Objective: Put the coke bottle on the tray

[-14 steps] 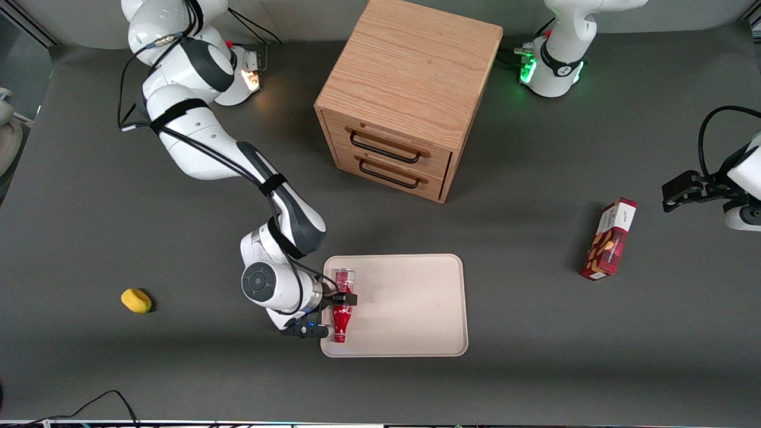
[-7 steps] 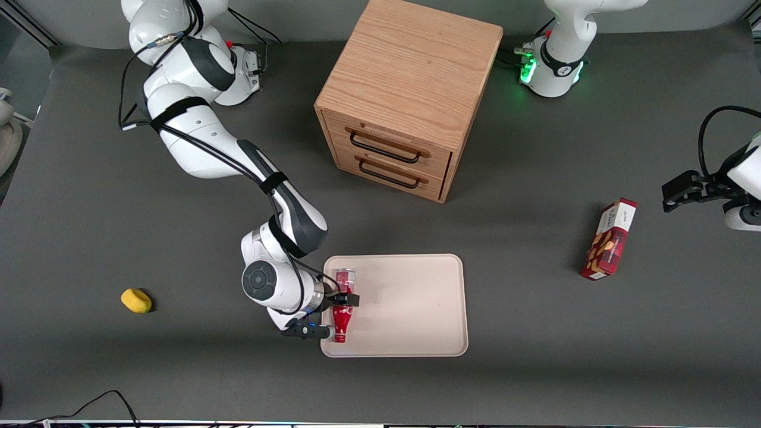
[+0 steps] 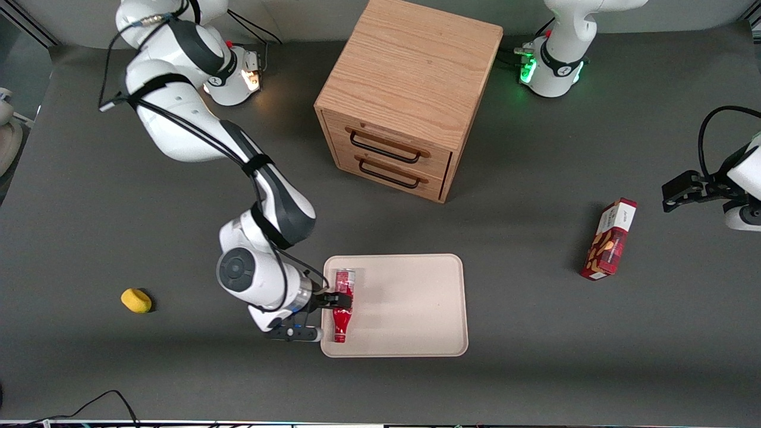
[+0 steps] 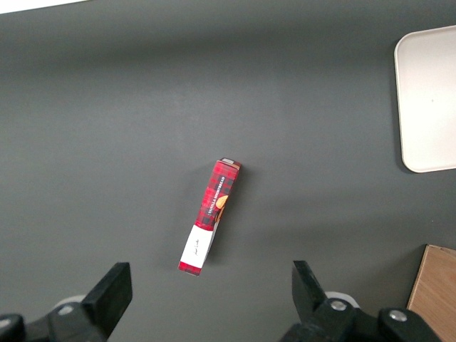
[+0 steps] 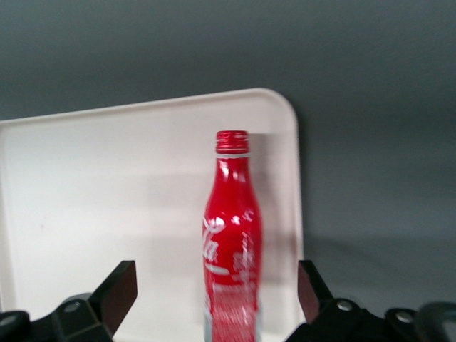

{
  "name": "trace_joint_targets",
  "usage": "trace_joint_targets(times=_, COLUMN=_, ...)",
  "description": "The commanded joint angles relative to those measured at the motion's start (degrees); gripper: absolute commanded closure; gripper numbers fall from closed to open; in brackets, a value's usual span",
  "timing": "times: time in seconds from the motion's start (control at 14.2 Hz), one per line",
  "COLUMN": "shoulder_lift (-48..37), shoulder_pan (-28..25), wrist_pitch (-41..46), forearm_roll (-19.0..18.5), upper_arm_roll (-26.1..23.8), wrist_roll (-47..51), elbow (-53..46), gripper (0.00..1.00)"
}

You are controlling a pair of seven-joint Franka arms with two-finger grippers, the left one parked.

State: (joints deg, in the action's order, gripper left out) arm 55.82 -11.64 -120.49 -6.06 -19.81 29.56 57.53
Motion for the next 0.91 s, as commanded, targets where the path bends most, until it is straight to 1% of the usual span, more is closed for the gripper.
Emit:
trace_joint_targets(times=0.0, shoulder_lift=-15.7, shoulder_pan=5.4, wrist_pitch=1.8, forearm_roll=-0.2, upper_arm_roll=0.2, wrist_roll=0.8, elbow=16.9, gripper=0.00)
trace_joint_targets(times=0.28, shoulder_lift=-36.3, shoulder_pan=12.3, wrist_pitch=2.4, forearm_roll=0.1, upper_arm_roll=0.3, wrist_roll=-0.6, elbow=35.6, gripper=0.00)
trace_joint_targets(times=0.42, shoulder_lift=-45.4, shoulder_pan=15.3, wrist_pitch=3.7, forearm_roll=1.7, upper_arm_roll=0.5, wrist_roll=-2.3, elbow=43.4, gripper=0.00)
trace_joint_targets(times=0.49, shoulder_lift=-49.7, shoulder_pan=17.2, wrist_pitch=3.7, forearm_roll=2.6, upper_arm_roll=0.6, wrist_roll=-5.7, elbow=47.2, gripper=0.00)
trace_joint_targets(times=0.56, shoulder_lift=-53.1, shoulder_pan=18.8, wrist_pitch=4.5, forearm_roll=4.6, upper_arm_roll=0.8, wrist_roll=-9.8, elbow=49.7, gripper=0.00)
trace_joint_targets(times=0.63, shoulder_lift=-55.4, shoulder_pan=20.7, wrist_pitch=7.2, forearm_roll=6.2, upper_arm_roll=1.3, wrist_roll=-13.9, elbow=50.2, gripper=0.00)
trace_joint_targets(times=0.77, shoulder_lift=-58.7, shoulder_pan=21.4, wrist_pitch=14.2, forearm_roll=7.2, upper_arm_roll=5.1, wrist_roll=-20.7, elbow=49.2, gripper=0.00)
trace_joint_targets(times=0.84, shoulder_lift=-59.5, shoulder_pan=21.4, wrist_pitch=17.2, forearm_roll=7.2, upper_arm_roll=6.5, wrist_roll=-22.5, elbow=48.0, gripper=0.00)
